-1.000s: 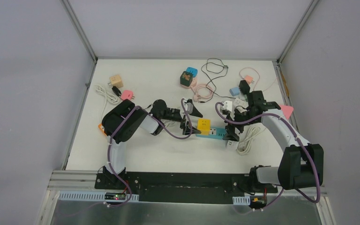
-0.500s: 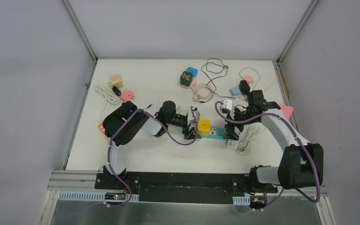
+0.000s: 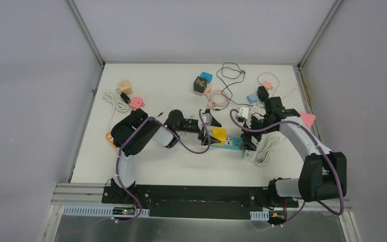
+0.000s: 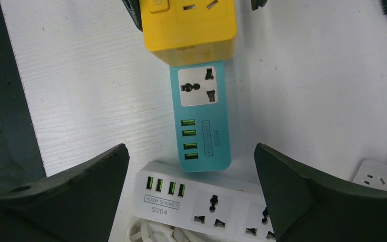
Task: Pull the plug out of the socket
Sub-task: Remove the plug from the socket.
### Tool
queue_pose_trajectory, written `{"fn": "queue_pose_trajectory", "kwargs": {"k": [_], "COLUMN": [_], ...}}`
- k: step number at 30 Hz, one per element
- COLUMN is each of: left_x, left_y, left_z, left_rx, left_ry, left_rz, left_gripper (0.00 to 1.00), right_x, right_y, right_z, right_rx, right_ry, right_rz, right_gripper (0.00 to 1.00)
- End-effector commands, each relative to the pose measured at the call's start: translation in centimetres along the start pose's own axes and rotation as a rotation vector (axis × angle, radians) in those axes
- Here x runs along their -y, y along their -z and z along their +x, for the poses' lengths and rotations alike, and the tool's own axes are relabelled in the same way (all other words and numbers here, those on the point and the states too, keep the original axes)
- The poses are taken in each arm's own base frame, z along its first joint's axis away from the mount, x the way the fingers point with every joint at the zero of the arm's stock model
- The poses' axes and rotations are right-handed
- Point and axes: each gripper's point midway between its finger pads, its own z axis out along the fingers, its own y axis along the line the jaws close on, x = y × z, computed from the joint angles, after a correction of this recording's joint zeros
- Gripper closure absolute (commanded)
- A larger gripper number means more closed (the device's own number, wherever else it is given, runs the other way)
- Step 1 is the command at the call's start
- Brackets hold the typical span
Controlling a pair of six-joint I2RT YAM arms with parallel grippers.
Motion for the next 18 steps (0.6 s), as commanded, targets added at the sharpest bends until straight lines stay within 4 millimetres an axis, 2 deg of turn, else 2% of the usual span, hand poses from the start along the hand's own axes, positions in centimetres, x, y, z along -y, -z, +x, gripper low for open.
{"fn": "queue_pose_trajectory", "kwargs": {"k": [1, 3, 8, 11, 13, 18], "left_x": [0.1, 0.3, 0.5, 0.3, 0.3, 0.4], "left_y": [-0.7, -0.7, -0.7, -0.7, -0.8, -0.9], "left_z": [-1.5, -1.3, -0.7, -0.4, -0.4, -0.3], "left_rx": [0.057, 0.053, 0.035, 0.024, 0.019, 0.006], "left_ry": [-0.030, -0.025, -0.012, -0.008, -0.003, 0.019], "left_rz": [0.029, 0.043, 0.055, 0.050, 0.051, 0.076], "left_gripper": [0.27, 0.29, 0.22, 0.23, 0.25, 0.40], "right_x": [0.5, 0.5, 0.3, 0.4, 0.4, 0.6], "right_y": [0.0, -0.1, -0.4, -0.6, -0.7, -0.9], "right_z": [-0.6, -0.6, -0.5, -0.5, -0.5, -0.3], "right_rx": [0.013, 0.013, 0.011, 0.002, 0.000, -0.008], "right_ry": [0.023, 0.024, 0.027, 0.031, 0.032, 0.031], "right_rz": [0.011, 0.011, 0.001, -0.001, 0.000, 0.007], "right_gripper": [0.00, 0.00, 0.00, 0.00, 0.00, 0.00]}}
